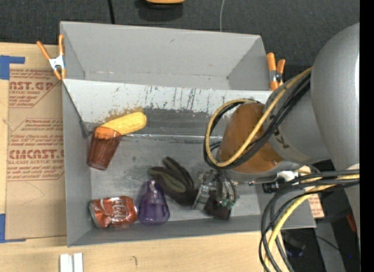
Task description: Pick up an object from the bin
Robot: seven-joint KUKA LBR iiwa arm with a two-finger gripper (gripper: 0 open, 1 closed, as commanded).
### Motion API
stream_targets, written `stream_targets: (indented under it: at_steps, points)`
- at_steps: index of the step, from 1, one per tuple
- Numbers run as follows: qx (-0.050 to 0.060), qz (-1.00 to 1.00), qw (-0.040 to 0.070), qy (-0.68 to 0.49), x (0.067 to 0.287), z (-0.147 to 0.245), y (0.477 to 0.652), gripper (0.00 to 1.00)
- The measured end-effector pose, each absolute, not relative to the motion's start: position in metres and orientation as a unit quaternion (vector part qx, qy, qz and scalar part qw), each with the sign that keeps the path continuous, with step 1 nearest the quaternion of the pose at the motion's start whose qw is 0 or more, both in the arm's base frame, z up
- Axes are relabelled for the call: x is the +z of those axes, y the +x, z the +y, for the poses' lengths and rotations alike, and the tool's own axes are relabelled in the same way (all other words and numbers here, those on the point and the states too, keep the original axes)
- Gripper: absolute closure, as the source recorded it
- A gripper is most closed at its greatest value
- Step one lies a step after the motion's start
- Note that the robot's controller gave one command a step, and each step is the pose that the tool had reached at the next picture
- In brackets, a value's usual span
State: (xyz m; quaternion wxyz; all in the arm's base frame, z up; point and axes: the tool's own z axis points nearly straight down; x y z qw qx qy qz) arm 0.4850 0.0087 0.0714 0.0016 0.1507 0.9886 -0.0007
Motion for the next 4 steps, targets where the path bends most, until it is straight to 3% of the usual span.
stream_targets:
  at_steps: [2,4]
  points:
    - [-0.001,0.989,0.001,0.15,0.074,0.009,0.485,1.0]
    - [0.0,0.989,-0.001,0.15,0.096,0.009,0.483,1.0]
